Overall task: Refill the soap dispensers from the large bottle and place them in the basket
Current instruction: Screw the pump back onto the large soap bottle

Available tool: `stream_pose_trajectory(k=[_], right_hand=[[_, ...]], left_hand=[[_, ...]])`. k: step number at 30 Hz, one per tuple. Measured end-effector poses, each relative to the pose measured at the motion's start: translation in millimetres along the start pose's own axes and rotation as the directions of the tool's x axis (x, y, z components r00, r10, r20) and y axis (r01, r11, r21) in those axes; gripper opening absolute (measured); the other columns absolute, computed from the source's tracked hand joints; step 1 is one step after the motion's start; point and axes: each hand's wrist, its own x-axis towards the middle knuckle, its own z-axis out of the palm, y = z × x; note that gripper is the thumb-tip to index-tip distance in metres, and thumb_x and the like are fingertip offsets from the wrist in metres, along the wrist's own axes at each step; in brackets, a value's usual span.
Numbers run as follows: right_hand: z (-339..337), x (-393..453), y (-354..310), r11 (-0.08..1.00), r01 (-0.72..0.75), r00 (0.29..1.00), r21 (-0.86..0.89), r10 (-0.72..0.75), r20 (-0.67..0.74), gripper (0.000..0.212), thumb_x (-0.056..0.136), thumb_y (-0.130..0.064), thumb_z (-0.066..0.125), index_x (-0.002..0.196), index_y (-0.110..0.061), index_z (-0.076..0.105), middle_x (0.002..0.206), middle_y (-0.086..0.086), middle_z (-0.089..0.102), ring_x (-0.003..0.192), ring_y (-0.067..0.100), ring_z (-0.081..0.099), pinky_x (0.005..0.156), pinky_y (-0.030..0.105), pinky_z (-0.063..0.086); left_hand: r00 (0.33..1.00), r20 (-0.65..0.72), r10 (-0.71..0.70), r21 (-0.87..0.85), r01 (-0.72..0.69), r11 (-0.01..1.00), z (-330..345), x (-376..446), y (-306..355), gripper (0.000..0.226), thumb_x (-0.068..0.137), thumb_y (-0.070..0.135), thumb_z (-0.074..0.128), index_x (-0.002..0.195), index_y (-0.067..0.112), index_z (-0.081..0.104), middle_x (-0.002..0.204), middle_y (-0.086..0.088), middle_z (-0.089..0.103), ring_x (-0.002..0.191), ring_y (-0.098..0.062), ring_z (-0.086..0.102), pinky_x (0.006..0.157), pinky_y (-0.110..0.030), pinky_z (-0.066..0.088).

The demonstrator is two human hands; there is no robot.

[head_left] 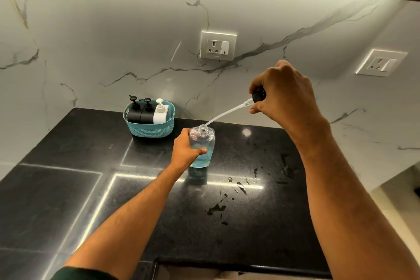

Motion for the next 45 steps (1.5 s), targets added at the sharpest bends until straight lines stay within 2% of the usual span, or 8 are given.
stream_pose_trajectory(k=[6,13,18,22,28,33,38,45], right_hand=[[-2.8,1.7,-4.5,0.999,0.018,1.0,-0.038,-0.017,0.023,0.05,0.074,-0.045,0.087,0.117,-0.022,0.076,0.118,0.015,0.065,0.106,0.027,0.064,0.087,0.037,0.055],[18.3,6.5,-20.3,0.99,0.098,0.994,-0.101,-0.093,0.053,0.043,0.077,-0.036,0.087,0.114,-0.017,0.075,0.119,0.014,0.062,0.095,0.023,0.068,0.077,0.024,0.047],[39.2,12.7,-33.9,0.978,0.209,0.974,-0.027,-0.206,0.098,0.021,0.09,-0.014,0.077,0.111,-0.011,0.075,0.104,0.011,0.067,0.094,0.016,0.054,0.074,0.024,0.044],[60.8,17.2,-44.3,0.967,0.256,0.953,0.008,-0.254,0.168,0.014,0.094,-0.004,0.068,0.104,-0.01,0.077,0.097,0.008,0.071,0.092,0.018,0.062,0.074,0.027,0.054],[87.8,20.9,-50.4,0.951,0.308,0.919,0.0,-0.297,0.26,0.012,0.094,-0.006,0.068,0.102,-0.012,0.075,0.093,0.007,0.071,0.079,0.022,0.069,0.078,0.037,0.062],[104.0,25.8,-48.4,0.948,0.314,0.892,0.039,-0.309,0.329,0.009,0.093,-0.007,0.069,0.099,-0.011,0.075,0.1,0.009,0.07,0.08,0.02,0.067,0.075,0.028,0.057],[122.0,24.1,-44.5,0.952,0.283,0.866,0.119,-0.307,0.395,0.025,0.086,-0.01,0.077,0.111,-0.014,0.075,0.109,0.008,0.072,0.09,0.021,0.069,0.084,0.035,0.062],[144.3,18.0,-27.4,0.949,0.221,0.905,0.225,-0.286,0.315,0.077,0.077,-0.029,0.086,0.144,-0.014,0.052,0.102,0.01,0.073,0.087,0.025,0.071,0.083,0.041,0.063]], left_hand=[[1.0,0.001,0.009,0.005,-0.009,1.0,1.7,-2.3,2.9,0.068,0.068,0.005,0.097,0.124,0.008,0.058,0.12,-0.005,0.068,0.109,-0.019,0.064,0.092,-0.028,0.051],[0.999,0.032,0.002,0.003,-0.002,1.0,6.1,-5.1,12.5,0.067,0.069,0.004,0.096,0.123,0.009,0.057,0.117,0.0,0.066,0.107,-0.015,0.063,0.081,-0.011,0.046],[1.0,0.031,0.003,0.0,-0.003,1.0,11.4,-7.4,19.0,0.065,0.068,0.005,0.096,0.12,0.009,0.057,0.12,-0.006,0.069,0.107,-0.017,0.064,0.09,-0.024,0.052],[0.999,0.032,0.009,-0.012,-0.008,1.0,15.5,-9.1,22.6,0.064,0.067,0.006,0.097,0.116,0.012,0.057,0.118,-0.006,0.07,0.107,-0.02,0.067,0.093,-0.03,0.055],[0.998,0.059,0.009,0.008,-0.009,1.0,20.8,-10.7,25.0,0.069,0.066,0.01,0.099,0.121,0.013,0.057,0.121,-0.006,0.071,0.11,-0.021,0.068,0.095,-0.033,0.057],[0.997,0.071,0.017,0.021,-0.019,1.0,26.1,-15.0,24.4,0.071,0.068,0.013,0.098,0.126,0.014,0.057,0.125,-0.005,0.07,0.112,-0.02,0.067,0.096,-0.033,0.057],[0.997,0.079,0.01,0.011,-0.011,1.0,28.4,-17.7,25.2,0.073,0.068,0.017,0.099,0.127,0.014,0.056,0.124,-0.007,0.07,0.112,-0.022,0.068,0.098,-0.041,0.059],[0.995,0.098,-0.005,0.005,0.005,1.0,30.1,-20.3,15.1,0.067,0.068,0.012,0.098,0.121,0.012,0.058,0.111,0.001,0.069,0.103,-0.02,0.07,0.091,-0.033,0.058]])
